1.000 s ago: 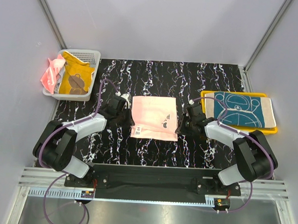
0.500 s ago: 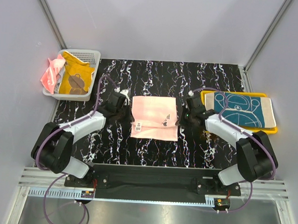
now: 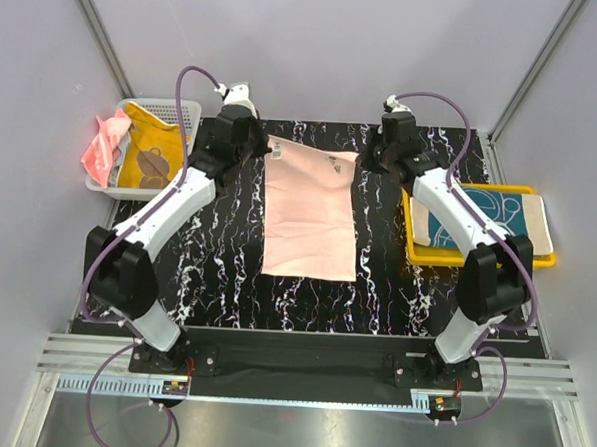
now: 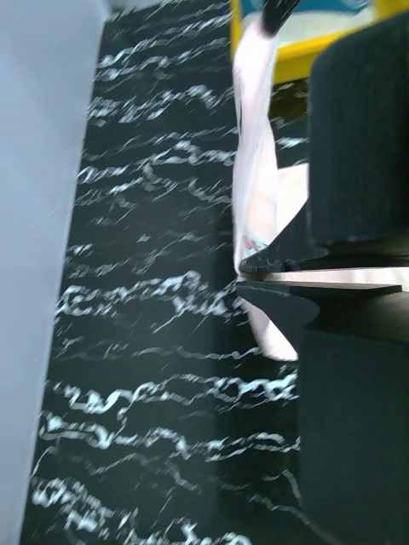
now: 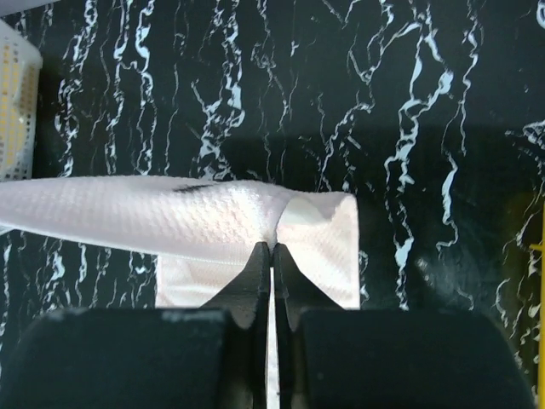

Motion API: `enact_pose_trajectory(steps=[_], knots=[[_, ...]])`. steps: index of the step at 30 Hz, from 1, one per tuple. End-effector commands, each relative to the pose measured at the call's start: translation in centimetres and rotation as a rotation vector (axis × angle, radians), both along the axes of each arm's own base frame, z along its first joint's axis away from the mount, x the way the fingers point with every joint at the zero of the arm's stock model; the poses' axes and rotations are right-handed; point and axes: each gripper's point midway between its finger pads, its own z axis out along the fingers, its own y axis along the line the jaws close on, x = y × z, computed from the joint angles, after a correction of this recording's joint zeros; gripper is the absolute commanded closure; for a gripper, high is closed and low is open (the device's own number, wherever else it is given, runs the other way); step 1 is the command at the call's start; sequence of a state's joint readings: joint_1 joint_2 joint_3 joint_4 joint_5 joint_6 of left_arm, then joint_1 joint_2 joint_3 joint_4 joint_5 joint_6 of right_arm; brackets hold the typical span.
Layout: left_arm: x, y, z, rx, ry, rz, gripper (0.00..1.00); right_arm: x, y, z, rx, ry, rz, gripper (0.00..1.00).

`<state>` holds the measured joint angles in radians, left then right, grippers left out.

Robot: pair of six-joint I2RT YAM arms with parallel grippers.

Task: Fold and stack the towels
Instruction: Fold the towel

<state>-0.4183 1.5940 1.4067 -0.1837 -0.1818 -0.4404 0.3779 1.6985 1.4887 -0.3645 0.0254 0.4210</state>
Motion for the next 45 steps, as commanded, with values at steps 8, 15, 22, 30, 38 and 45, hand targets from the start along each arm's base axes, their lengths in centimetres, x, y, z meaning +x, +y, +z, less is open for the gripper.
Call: enact_pose_trajectory(steps=[8,15,22,30,38,45], knots=[[4.5,2.6,0.5,0.044,-0.059,0.083,1.0,3.8,-0.2,2.4,-0.039,-0.063,0.008,1.0],[2.3,2.6,0.2,0.022,-0.038,0.05,1.0,0.8,-1.6,1.7,-0.045,-0.018,-0.014,1.0],[-1.2,2.7,-2.8,0.003,0.046,0.015,1.0,-3.1,-2.7,0.5,-0.025,0.029,-0.03,1.0],[-4.1,3.1,-3.8,-0.01,0.065,0.002,1.0,-6.2,-3.0,0.4,0.011,0.038,-0.011,1.0],[-6.2,3.0,-5.1,0.001,0.089,-0.011,1.0,-9.0,-2.7,-0.8,0.052,0.074,0.037,1.0],[-7.5,2.7,-5.8,0.004,0.102,-0.031,1.0,-10.8,-3.0,-2.4,0.055,0.105,0.047,1.0]])
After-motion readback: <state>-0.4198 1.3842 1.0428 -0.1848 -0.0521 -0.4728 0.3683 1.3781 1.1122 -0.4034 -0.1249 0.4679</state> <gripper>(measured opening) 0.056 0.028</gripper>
